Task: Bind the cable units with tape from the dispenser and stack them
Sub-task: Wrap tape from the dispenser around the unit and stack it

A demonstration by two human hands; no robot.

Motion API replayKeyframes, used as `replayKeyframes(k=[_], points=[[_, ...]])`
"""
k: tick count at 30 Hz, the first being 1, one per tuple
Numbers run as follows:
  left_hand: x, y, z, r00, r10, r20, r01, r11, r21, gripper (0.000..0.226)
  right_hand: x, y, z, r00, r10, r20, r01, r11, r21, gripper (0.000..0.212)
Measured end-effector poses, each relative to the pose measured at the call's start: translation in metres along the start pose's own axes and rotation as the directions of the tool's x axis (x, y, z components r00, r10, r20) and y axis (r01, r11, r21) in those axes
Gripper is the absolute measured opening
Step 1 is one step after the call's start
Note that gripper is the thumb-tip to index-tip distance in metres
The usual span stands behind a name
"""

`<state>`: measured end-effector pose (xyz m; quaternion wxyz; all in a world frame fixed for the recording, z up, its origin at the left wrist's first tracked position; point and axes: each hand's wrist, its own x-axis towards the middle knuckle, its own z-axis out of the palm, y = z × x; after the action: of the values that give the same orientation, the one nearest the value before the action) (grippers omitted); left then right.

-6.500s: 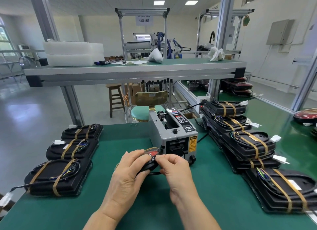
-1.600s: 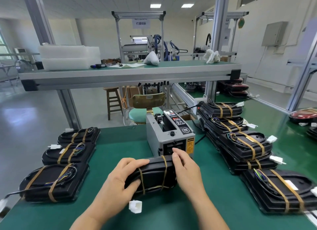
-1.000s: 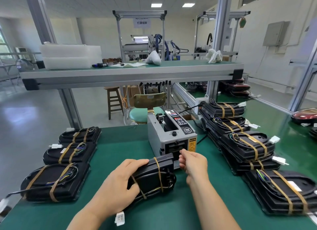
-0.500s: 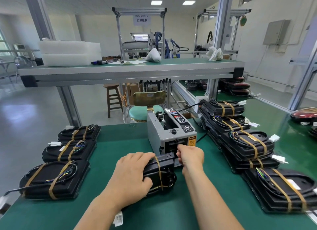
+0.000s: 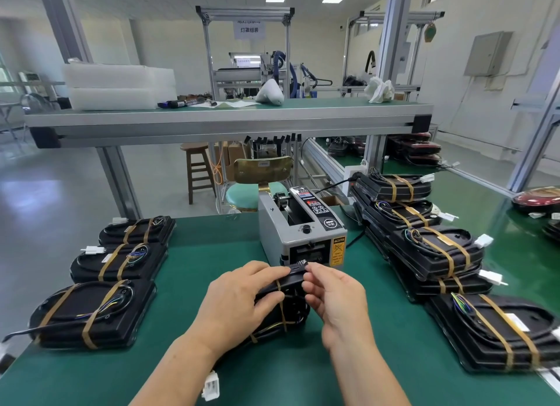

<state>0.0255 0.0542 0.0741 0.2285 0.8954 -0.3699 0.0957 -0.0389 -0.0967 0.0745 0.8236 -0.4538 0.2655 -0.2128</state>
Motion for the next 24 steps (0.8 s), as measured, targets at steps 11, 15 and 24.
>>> replayKeyframes(k=[11,15,24], points=[[0.0013,-0.0019,0.0011,0.999,0.024,-0.023,-0.024,0.999,0.023,0.038,-0.0082,-0.0022,0.005,0.999,-0.034,0.003,0.034,0.999,-0.033,0.015],[0.0008,-0.0023,0.0021,0.999,0.025,-0.023,-0.024,0.999,0.039,0.037,-0.0067,-0.0005,0.0063,0.999,-0.049,0.012,0.05,0.996,-0.076,0.016],[0.0019,-0.0047,0.0034,1.0,0.015,-0.018,-0.014,0.998,0.056,0.041,-0.0019,0.0024,0.0055,0.996,-0.084,0.009,0.084,0.982,-0.168,0.019]])
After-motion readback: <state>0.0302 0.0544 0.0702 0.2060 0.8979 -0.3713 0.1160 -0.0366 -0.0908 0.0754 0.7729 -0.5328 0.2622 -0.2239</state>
